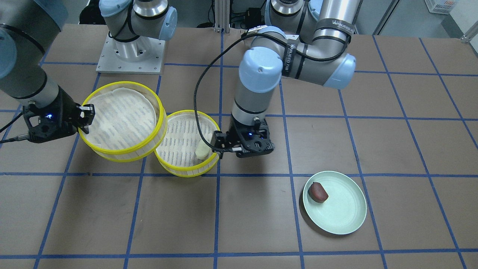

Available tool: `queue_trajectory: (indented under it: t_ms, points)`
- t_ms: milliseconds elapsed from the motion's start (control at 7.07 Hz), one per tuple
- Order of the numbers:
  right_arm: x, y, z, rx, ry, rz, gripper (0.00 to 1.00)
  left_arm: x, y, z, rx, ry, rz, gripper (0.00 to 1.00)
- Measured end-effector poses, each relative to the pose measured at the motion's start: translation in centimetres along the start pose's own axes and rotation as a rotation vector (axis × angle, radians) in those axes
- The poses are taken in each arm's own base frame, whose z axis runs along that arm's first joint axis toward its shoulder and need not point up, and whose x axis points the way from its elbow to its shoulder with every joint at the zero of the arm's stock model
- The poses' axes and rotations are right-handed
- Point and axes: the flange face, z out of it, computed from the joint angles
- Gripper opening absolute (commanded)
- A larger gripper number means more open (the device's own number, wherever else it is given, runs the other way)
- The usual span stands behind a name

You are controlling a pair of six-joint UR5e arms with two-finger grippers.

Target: Stack buns with steamer

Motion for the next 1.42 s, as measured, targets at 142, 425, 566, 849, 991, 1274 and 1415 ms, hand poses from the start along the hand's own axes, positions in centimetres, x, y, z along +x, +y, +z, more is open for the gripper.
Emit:
queue_trajectory:
  t_ms: [142,425,566,849,991,1274,1415]
  points:
    - [-3.0,-0.9,0.4,-0.006,0.004,0.021,0.00,-5.0,-3.3,-0.9,-0.005,-0.017,0.031,1.00]
    - [-8.8,-2.1,2.0,-0.003,0.017,0.049,0.00,-16.2,-8.3,-1.2,-0.044,-0.066,0.084,1.00]
    - [-10.4,-2.2,3.5,0.013,0.025,0.058,0.00,-20.2,-9.3,-0.2,-0.074,-0.086,0.091,0.99]
    - [-12.5,-2.2,5.7,0.039,0.033,0.078,0.00,-24.2,-10.4,3.6,-0.118,-0.090,0.071,0.99]
    - [-13.4,-2.3,6.2,0.038,0.034,0.082,0.00,-24.7,-11.0,4.9,-0.112,-0.081,0.056,0.99]
    - [-14.3,-2.5,7.2,0.030,0.036,0.077,0.00,-24.4,-12.7,5.1,-0.083,-0.047,0.017,0.99]
    - [-14.4,-2.5,7.4,0.027,0.037,0.076,0.00,-24.1,-13.2,5.5,-0.082,-0.014,-0.002,0.99]
